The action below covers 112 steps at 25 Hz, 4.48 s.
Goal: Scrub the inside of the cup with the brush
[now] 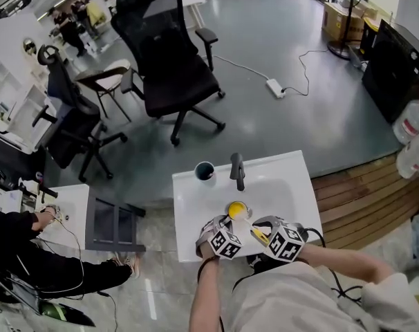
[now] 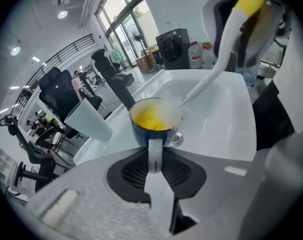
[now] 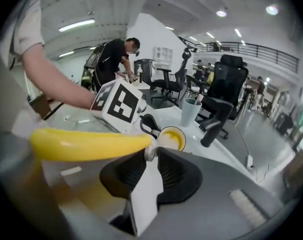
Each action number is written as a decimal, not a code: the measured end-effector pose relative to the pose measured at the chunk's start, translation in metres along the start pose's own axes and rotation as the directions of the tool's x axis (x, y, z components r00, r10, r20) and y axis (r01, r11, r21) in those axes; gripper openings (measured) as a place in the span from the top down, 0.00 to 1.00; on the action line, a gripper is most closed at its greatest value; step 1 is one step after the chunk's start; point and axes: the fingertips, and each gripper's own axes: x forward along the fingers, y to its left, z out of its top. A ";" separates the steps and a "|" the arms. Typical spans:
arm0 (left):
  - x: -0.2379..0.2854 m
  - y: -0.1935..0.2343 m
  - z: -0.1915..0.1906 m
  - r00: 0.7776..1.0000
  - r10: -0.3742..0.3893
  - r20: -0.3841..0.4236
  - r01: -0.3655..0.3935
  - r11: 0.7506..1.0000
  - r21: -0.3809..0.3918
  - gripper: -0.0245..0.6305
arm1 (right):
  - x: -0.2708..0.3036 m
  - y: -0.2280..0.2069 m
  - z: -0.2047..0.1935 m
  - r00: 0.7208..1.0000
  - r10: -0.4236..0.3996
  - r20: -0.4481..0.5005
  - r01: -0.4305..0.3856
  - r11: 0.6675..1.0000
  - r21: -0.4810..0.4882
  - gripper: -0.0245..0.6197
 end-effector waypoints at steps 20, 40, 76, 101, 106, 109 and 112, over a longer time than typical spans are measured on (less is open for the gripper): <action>-0.021 -0.042 -0.004 0.974 -0.188 -0.127 0.227 0.825 0.517 0.87 | -0.026 0.009 -0.016 0.972 -0.015 -0.235 -0.235 0.004 -0.972 0.90; -0.007 -0.025 -0.002 0.992 -0.084 -0.099 0.111 0.942 0.317 0.88 | -0.008 -0.020 -0.006 0.982 0.059 -0.180 -0.159 0.777 -0.610 0.90; -0.008 -0.046 -0.003 0.994 -0.059 -0.096 0.053 0.997 -0.055 0.87 | -0.083 -0.030 -0.016 0.995 0.019 -0.099 -0.057 0.918 -0.392 0.90; -0.071 -0.084 0.056 0.997 0.026 0.067 0.005 0.904 -0.427 0.87 | -0.176 -0.087 -0.069 0.944 -0.286 0.164 0.232 0.930 0.286 0.90; -0.077 -0.096 0.063 0.995 0.040 0.092 0.005 0.899 -0.439 0.87 | -0.169 -0.075 -0.090 0.941 -0.296 0.161 0.236 0.920 0.313 0.90; -0.079 -0.101 0.066 0.994 0.049 0.103 0.003 0.893 -0.450 0.87 | -0.162 -0.068 -0.103 0.940 -0.303 0.160 0.240 0.915 0.324 0.90; -0.079 -0.104 0.068 0.993 0.042 0.106 0.010 0.893 -0.450 0.87 | -0.159 -0.062 -0.108 0.941 -0.301 0.158 0.235 0.912 0.336 0.90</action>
